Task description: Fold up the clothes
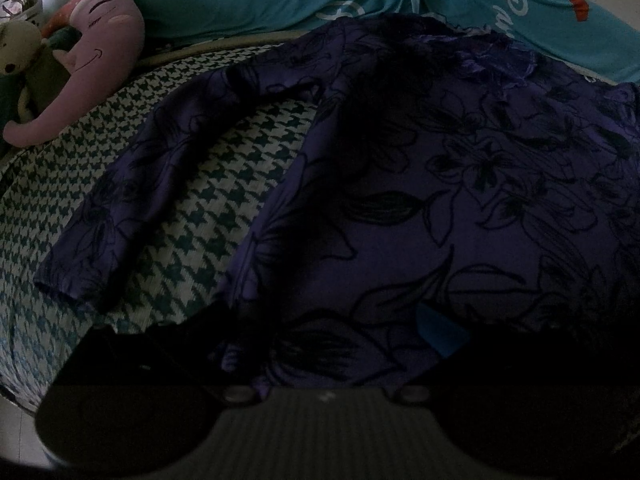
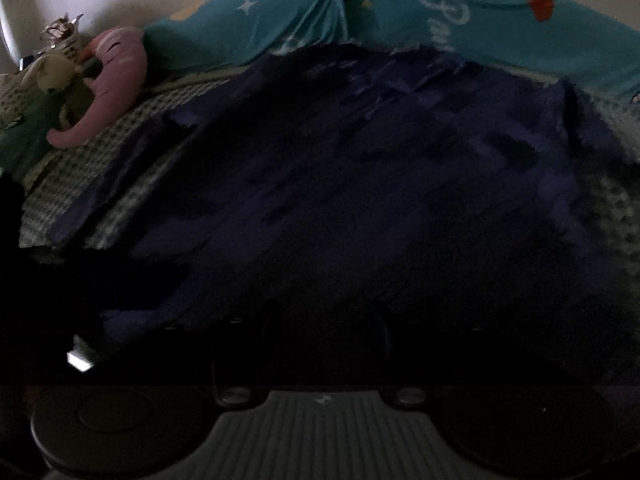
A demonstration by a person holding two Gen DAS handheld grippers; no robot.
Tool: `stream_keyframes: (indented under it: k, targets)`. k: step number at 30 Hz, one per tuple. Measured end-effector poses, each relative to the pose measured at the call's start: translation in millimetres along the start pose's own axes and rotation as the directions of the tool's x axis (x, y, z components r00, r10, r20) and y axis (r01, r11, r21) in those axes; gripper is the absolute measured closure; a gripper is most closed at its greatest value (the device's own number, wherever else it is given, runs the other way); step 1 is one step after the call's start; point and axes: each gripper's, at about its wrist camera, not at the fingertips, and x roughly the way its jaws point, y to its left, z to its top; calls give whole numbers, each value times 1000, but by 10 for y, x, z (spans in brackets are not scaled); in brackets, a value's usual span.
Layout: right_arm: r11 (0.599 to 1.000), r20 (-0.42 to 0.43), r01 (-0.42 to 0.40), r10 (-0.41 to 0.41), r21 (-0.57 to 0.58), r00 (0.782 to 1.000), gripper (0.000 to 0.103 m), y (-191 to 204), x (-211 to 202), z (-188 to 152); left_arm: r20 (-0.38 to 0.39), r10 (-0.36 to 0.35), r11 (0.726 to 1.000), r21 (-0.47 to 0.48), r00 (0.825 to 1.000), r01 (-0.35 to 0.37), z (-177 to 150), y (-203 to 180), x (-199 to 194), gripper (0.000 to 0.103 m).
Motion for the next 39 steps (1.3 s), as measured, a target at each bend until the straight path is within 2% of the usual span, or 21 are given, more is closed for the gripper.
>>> stream_keyframes:
  k: [7,13,17,24,32,39]
  targets:
    - [999,3,32,-32,22,999,50,-437,8,229,-2,-1,1000,-4,1000,1,3,4,6,0]
    - [993,6,62,-63,102,998,49,-825,78,369,2,6,1000,-9,1000,-6,2,-10,-2,0]
    - [992,31,77,-80,102,996,49,-967,110,443,16,11,1000,15,1000,-11,31,-45,-45,0]
    - [985,67,128,-136,118,988,48,-1212,191,576,71,-82,996,29,994,80,62,-136,-168,0]
    - [975,89,165,-179,153,980,46,-1418,243,678,69,-126,992,41,990,123,83,-381,-210,0]
    - [965,111,185,-208,186,972,45,-1552,185,767,77,-185,982,58,980,180,76,-747,-318,0]
